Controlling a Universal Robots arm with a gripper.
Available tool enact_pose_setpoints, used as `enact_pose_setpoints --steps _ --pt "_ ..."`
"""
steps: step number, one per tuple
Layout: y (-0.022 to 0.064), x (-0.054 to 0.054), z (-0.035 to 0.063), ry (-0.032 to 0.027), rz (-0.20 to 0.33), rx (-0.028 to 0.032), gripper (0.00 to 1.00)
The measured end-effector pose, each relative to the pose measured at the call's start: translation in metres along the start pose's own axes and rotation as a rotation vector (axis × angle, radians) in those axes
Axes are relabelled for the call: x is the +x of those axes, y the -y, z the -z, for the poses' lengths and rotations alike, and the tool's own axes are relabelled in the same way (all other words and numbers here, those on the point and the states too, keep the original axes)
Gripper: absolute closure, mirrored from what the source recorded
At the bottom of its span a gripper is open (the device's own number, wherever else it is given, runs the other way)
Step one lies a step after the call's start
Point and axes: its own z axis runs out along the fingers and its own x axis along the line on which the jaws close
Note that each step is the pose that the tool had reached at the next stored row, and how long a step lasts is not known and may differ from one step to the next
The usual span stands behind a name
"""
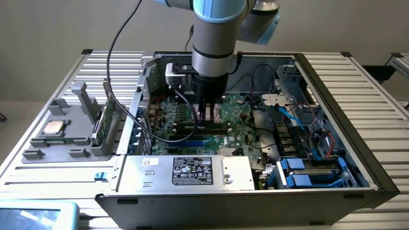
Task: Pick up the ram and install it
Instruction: 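Insert the ram into the slot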
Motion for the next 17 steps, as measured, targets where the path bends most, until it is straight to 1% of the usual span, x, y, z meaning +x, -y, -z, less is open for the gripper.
enact_pose_setpoints --steps 17 --pt "0.0003 0.0001 -0.0017 0.0001 0.0 0.001 0.89"
